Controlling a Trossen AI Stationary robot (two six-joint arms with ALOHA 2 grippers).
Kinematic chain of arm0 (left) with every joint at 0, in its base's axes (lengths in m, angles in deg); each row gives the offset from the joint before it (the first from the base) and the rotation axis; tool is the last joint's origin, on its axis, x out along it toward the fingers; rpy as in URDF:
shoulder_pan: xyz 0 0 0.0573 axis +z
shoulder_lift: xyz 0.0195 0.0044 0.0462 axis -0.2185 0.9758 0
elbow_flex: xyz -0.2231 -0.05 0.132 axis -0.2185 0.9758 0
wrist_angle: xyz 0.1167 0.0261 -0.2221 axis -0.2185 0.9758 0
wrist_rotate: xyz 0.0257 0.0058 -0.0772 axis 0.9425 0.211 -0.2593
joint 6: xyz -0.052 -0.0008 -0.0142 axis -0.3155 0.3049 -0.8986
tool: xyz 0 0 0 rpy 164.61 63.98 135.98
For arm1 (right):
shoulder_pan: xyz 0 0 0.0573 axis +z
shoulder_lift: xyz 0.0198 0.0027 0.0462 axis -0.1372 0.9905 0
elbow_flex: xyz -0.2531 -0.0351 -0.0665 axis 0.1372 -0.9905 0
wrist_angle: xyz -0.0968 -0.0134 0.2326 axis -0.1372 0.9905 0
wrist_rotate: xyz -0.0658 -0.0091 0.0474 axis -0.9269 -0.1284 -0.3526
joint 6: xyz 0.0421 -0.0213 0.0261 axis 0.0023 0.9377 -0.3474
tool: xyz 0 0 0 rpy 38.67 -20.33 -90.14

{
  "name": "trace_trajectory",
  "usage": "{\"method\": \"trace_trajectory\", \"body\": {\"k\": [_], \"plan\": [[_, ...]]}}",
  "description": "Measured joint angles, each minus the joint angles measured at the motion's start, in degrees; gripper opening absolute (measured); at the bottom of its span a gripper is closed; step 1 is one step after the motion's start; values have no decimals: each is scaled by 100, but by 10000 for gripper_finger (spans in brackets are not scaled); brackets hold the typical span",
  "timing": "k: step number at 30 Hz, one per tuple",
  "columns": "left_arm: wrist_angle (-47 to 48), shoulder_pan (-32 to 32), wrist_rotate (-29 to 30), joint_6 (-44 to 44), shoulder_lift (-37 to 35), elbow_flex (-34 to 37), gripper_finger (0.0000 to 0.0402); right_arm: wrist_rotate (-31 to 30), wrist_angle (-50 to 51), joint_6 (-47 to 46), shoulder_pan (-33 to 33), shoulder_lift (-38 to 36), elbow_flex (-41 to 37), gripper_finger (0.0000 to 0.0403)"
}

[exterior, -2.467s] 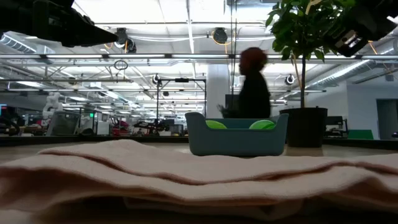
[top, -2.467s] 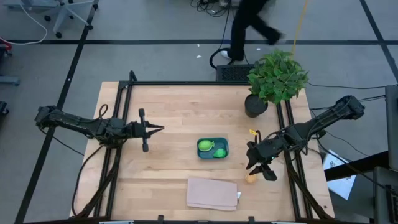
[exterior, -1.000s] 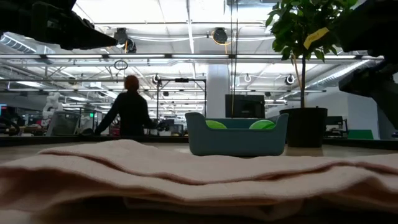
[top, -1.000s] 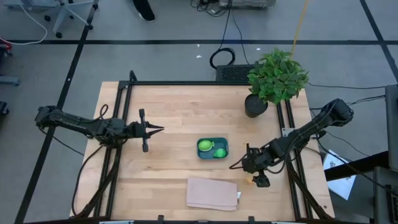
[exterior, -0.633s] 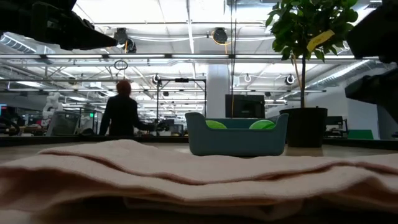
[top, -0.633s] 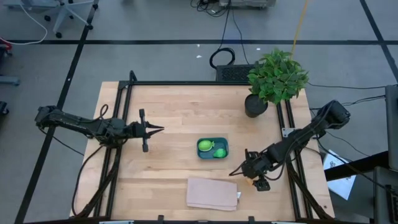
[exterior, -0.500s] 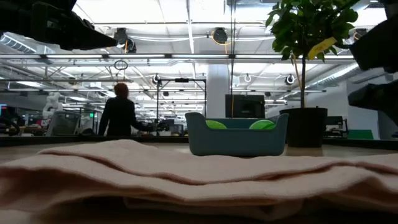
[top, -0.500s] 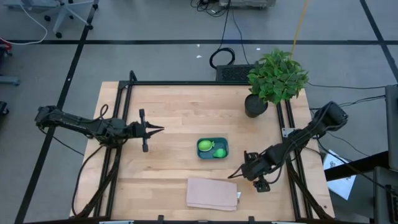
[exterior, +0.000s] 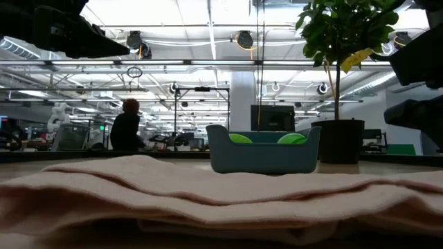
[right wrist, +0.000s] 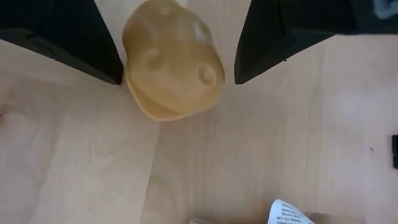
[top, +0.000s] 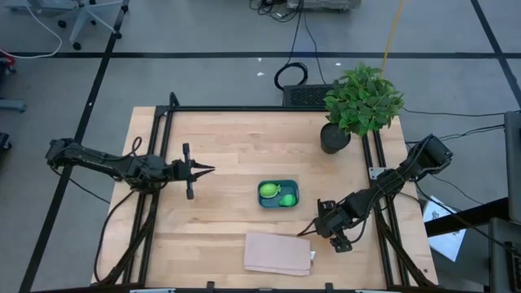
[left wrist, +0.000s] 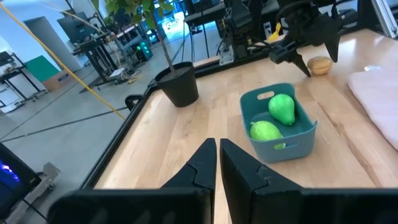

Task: Pick and placing Produce into tupperware
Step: Put the brown potato into the blue bin

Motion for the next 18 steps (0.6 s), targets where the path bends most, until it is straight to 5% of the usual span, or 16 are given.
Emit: {"method": "trace_trajectory", "body": {"k": [13, 18], "plan": [[73, 0, 2, -1, 0, 0, 26, -141, 26, 73, -4, 7, -11, 190], [73, 1, 2, 0, 1, 0, 26, 4, 93, -63, -48, -32, -9, 188]]}}
